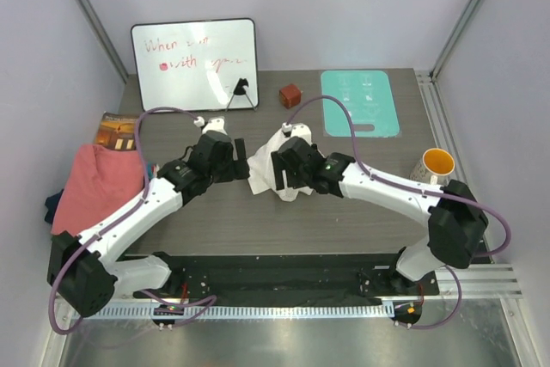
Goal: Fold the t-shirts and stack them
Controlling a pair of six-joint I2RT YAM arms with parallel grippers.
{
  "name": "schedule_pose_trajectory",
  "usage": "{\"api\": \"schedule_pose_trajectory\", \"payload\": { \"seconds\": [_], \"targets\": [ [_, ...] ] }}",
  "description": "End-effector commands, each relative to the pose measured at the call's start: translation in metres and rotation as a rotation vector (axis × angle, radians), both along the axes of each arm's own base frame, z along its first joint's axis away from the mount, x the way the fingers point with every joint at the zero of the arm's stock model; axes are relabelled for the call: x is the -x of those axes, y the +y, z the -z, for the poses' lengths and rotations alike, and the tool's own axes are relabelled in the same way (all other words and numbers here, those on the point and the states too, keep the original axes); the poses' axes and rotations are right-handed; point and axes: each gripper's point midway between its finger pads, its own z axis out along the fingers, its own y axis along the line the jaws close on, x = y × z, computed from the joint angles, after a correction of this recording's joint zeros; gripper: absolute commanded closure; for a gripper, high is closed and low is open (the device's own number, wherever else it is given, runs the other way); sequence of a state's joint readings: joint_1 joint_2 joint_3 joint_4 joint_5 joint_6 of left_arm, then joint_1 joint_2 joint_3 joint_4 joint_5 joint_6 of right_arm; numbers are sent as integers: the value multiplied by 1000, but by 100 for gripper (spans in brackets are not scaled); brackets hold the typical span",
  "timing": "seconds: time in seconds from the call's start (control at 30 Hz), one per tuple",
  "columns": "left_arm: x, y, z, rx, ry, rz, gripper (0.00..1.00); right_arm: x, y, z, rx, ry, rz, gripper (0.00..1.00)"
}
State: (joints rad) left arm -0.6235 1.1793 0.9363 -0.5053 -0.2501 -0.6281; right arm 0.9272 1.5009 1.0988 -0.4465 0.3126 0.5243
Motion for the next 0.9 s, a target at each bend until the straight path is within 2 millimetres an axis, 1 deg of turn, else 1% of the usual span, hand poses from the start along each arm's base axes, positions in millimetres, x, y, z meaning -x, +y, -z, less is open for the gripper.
{"api": "schedule_pose_trajectory", "payload": {
  "seconds": [0.0, 0.03, 0.07, 0.13, 0.2, 0.23, 0.3, 0.33, 0.37, 0.4, 0.43, 0.47, 0.57, 0.63, 0.73, 0.77, 0.87],
  "targets": [
    [8, 11, 26, -37, 52, -33, 17, -20, -12, -15, 90, -35, 45, 20],
    [9, 11, 32, -42, 70, -37, 17, -24, -13, -22, 84, -45, 52, 20],
    [11, 10, 36, -38, 82, -32, 17, -30, -18, -23, 86, -47, 65, 20],
    [12, 8, 42, -37, 98, -28, 17, -38, -18, -24, 75, -33, 63, 20],
    [14, 7, 44, -31, 106, -24, 17, -49, -23, -22, 87, -25, 70, 20],
    [15, 7, 45, -30, 107, -26, 17, -53, -21, -15, 96, -7, 63, 20],
    [16, 9, 45, -28, 101, -28, 17, -58, -24, -6, 124, 11, 61, 20],
    [18, 11, 47, -32, 104, -29, 17, -59, -21, 5, 136, 36, 49, 20],
    [18, 11, 45, -26, 95, -28, 17, -61, -21, 12, 146, 50, 49, 20],
    [20, 13, 49, -32, 102, -31, 17, -61, -21, 17, 154, 63, 49, 20],
    [21, 14, 50, -32, 102, -33, 17, -62, -20, 23, 158, 78, 45, 20],
    [22, 15, 50, -32, 100, -34, 17, -60, -20, 38, 180, 107, 41, 21],
    [24, 17, 55, -37, 112, -37, 17, -55, -15, 56, 180, 164, 28, 23],
    [26, 18, 61, -42, 125, -37, 17, -53, -10, 62, 149, 179, 30, 23],
    [29, 16, 65, -30, 140, -34, 18, -51, -7, 65, 126, 186, 35, 30],
    [30, 16, 65, -25, 141, -34, 18, -53, -8, 64, 127, 180, 42, 37],
    [30, 14, 63, -7, 133, -32, 18, -52, -9, 58, 120, 167, 47, 45]
  ]
}}
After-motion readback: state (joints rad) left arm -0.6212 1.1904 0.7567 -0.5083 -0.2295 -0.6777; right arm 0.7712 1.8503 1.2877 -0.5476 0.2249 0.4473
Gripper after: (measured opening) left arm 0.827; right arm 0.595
